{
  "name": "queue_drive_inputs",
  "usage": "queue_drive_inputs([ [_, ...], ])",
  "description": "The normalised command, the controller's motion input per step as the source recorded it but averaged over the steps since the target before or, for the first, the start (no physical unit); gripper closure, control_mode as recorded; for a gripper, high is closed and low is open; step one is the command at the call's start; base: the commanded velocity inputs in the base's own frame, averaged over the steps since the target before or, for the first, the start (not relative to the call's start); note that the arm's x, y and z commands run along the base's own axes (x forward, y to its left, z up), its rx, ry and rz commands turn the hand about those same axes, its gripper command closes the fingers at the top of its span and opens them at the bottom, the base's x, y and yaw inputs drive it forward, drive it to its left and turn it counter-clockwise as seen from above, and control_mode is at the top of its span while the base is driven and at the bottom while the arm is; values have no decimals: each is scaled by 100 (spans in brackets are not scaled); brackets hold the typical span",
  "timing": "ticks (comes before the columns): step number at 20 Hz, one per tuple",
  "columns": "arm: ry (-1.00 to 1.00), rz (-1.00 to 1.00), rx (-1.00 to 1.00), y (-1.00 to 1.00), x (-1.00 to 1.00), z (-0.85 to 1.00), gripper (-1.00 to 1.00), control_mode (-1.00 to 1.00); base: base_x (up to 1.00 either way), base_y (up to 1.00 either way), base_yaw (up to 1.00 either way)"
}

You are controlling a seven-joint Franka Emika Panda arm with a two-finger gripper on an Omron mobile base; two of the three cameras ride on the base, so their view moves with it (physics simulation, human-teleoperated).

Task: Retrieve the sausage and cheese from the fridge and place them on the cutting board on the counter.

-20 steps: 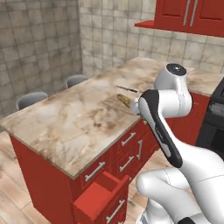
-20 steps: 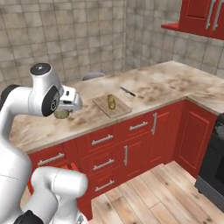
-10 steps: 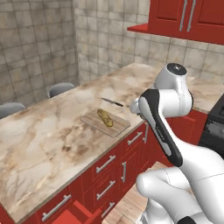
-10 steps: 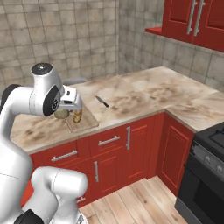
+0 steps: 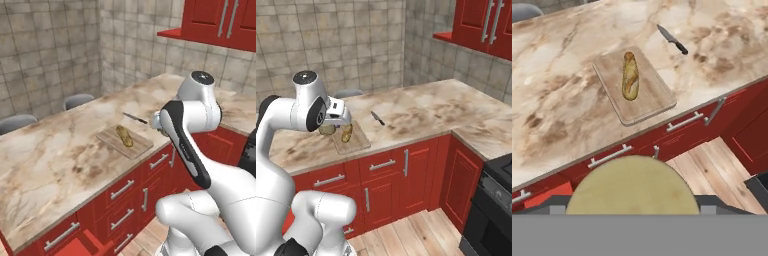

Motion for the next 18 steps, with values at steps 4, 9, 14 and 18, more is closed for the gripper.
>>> queue_drive_inputs([
  [4, 0, 0, 0, 0, 0, 0, 100, 100, 51, 0, 30],
  [9, 0, 0, 0, 0, 0, 0, 100, 100, 100, -5, 29],
  [14, 0, 0, 0, 0, 0, 0, 100, 100, 92, 0, 28],
  [18, 0, 0, 0, 0, 0, 0, 100, 100, 13, -3, 19],
])
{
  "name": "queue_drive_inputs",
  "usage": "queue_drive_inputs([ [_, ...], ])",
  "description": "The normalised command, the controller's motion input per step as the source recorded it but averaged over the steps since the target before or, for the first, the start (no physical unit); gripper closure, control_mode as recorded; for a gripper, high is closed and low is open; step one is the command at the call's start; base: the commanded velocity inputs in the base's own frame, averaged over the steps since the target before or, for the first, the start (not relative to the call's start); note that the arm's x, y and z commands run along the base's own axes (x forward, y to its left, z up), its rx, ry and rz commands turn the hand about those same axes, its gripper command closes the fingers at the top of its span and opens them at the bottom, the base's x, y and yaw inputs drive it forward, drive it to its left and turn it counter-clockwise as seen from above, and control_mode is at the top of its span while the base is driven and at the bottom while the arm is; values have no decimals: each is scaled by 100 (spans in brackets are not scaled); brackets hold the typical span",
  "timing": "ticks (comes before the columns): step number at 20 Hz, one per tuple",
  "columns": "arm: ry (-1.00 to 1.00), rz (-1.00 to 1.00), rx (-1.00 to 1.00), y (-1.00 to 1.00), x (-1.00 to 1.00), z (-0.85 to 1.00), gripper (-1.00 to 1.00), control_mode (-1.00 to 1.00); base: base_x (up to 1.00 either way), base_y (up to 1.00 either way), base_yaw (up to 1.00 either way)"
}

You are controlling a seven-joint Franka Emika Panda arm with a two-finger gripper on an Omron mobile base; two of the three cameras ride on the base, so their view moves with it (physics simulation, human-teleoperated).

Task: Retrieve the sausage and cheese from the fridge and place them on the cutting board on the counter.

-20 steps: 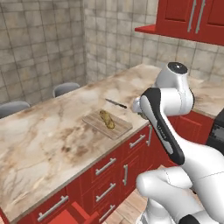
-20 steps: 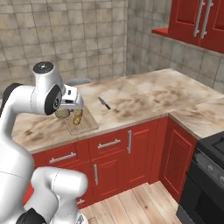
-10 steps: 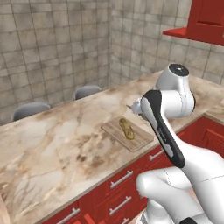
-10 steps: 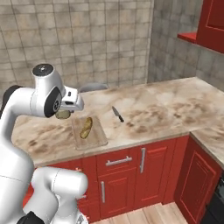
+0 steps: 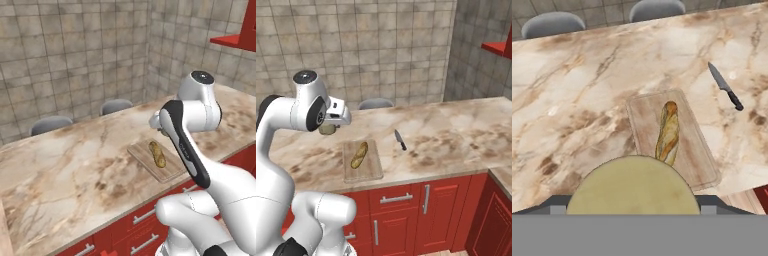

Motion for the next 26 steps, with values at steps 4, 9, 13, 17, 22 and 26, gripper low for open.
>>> queue_drive_inputs([
  [4, 0, 0, 0, 0, 0, 0, 100, 100, 14, -1, 8],
  [9, 0, 0, 0, 0, 0, 0, 100, 100, 2, 0, 1],
  [13, 0, 0, 0, 0, 0, 0, 100, 100, 0, 0, 0],
  [17, 0, 0, 0, 0, 0, 0, 100, 100, 0, 0, 0],
  [22, 0, 0, 0, 0, 0, 0, 100, 100, 0, 0, 0],
  [26, 0, 0, 0, 0, 0, 0, 100, -100, 0, 0, 0],
])
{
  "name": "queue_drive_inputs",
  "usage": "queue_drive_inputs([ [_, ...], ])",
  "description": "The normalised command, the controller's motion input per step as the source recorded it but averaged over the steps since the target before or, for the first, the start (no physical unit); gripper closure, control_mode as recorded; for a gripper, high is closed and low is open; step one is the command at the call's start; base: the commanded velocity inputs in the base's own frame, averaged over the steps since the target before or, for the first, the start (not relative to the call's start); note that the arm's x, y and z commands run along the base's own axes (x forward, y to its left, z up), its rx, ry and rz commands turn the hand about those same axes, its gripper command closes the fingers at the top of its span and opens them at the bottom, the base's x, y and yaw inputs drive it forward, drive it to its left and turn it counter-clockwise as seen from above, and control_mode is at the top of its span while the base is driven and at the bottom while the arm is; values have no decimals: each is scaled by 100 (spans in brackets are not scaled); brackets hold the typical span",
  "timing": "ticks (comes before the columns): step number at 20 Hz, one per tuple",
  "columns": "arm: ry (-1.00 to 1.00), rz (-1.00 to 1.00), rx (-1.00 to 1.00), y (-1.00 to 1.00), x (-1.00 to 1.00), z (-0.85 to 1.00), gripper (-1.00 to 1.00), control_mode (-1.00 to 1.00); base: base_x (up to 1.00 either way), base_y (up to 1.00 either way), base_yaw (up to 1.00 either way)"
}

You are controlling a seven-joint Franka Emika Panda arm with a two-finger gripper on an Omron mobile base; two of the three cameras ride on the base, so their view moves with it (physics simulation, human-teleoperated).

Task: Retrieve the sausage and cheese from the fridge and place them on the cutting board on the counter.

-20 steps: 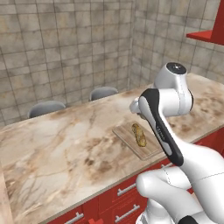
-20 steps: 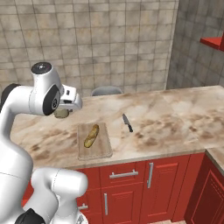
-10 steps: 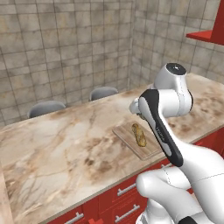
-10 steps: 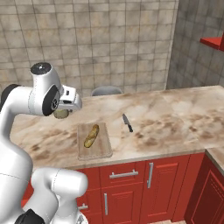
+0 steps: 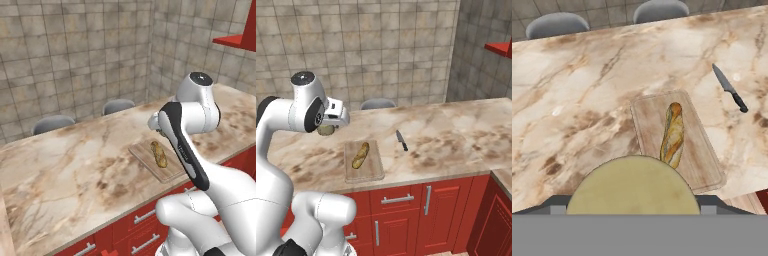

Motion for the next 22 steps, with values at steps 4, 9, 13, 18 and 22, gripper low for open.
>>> queue_drive_inputs([
  [4, 0, 0, 0, 0, 0, 0, 100, -100, 0, 0, 0],
  [9, 0, 0, 0, 0, 0, 0, 100, -100, 0, 0, 0],
  [13, 1, 0, 0, -12, 23, -11, 100, -100, 0, 0, 0],
  [18, 7, 0, 0, -22, 92, -21, 100, -100, 0, 0, 0],
  [22, 2, 10, 0, -1, 74, -43, 100, -100, 0, 0, 0],
])
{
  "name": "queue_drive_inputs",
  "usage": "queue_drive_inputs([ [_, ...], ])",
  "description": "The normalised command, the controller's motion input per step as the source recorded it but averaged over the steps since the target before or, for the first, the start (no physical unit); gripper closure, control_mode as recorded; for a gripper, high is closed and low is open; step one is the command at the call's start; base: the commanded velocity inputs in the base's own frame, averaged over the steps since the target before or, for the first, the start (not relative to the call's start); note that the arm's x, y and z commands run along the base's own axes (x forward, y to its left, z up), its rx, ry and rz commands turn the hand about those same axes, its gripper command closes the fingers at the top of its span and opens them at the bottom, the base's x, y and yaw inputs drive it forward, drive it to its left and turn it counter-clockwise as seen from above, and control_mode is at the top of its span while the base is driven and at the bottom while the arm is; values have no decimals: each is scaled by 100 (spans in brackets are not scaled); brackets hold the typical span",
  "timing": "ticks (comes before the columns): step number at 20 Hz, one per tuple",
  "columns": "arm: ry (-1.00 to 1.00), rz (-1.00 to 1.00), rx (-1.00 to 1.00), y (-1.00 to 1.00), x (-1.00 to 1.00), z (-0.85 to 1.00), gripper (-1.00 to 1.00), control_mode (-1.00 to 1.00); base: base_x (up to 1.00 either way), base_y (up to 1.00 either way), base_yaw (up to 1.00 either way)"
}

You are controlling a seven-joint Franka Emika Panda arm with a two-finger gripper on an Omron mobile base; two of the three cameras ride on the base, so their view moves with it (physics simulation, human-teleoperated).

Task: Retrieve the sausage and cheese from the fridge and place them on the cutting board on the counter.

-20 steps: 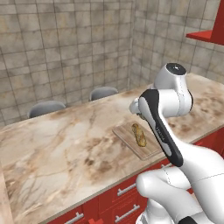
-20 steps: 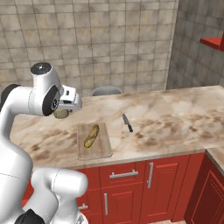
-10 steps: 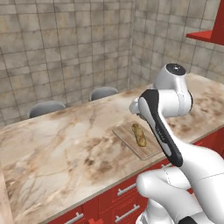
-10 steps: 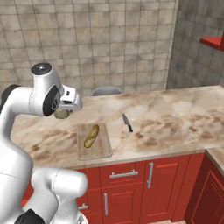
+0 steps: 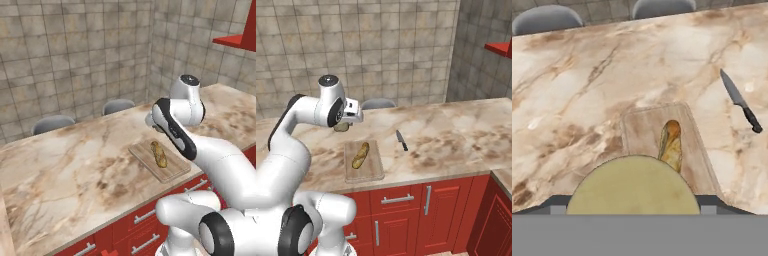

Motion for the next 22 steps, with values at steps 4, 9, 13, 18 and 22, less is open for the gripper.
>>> queue_drive_inputs([
  [4, 11, 1, 0, 28, 69, -97, 100, -100, 0, 0, 0],
  [9, 15, 0, 0, 48, 67, -99, 100, -100, 0, 0, 0],
  [13, 6, -1, 0, 21, 58, -86, 100, -100, 0, 0, 0],
  [18, 2, -1, 0, 0, 69, -71, 100, -100, 0, 0, 0],
  [22, 0, 0, 0, 0, 36, -44, 100, -100, 0, 0, 0],
])
